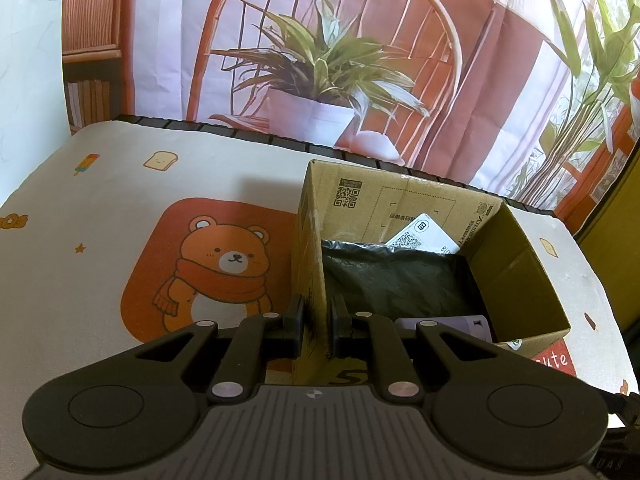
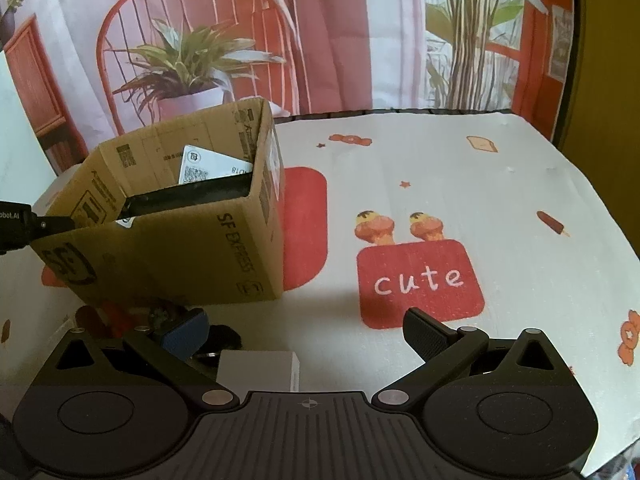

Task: Organize rigid objects
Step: 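Move the right gripper back down to the white block eraser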

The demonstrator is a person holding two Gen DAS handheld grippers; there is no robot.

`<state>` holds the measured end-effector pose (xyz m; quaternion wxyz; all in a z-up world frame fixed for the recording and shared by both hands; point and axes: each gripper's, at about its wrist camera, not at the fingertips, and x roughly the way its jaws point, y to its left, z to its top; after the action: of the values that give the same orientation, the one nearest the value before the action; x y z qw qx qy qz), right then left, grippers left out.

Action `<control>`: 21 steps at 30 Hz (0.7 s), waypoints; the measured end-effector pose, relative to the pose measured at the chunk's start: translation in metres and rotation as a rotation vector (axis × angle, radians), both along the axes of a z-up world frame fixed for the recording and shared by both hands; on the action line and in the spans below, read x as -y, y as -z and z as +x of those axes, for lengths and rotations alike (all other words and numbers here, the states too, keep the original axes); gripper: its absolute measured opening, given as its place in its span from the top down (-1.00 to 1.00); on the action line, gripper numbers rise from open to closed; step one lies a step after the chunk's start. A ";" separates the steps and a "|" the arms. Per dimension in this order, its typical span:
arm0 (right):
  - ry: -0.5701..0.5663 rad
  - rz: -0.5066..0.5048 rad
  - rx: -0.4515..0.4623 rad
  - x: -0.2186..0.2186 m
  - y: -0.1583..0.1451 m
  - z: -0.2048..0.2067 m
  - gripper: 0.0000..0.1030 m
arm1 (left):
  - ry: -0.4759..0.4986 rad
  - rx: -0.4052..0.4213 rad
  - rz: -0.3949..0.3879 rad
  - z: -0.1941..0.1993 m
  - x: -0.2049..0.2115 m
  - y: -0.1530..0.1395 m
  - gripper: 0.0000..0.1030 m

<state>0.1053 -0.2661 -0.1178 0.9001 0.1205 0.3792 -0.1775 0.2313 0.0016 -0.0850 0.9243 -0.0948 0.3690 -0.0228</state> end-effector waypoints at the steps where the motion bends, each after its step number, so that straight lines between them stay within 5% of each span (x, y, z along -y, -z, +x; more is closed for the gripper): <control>1: 0.001 -0.002 -0.002 0.000 0.000 0.000 -0.99 | 0.001 0.000 0.000 0.000 0.000 0.000 0.72; 12: -0.052 -0.022 -0.057 -0.009 0.006 0.000 -0.96 | 0.001 0.000 -0.001 0.000 0.000 0.000 0.72; 21: -0.109 -0.031 -0.090 -0.019 0.012 0.003 -0.55 | -0.001 -0.001 -0.004 -0.002 0.000 0.002 0.72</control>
<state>0.1084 -0.2474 -0.1294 0.8923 0.0775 0.4223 -0.1396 0.2291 0.0013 -0.0873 0.9239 -0.0970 0.3695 -0.0230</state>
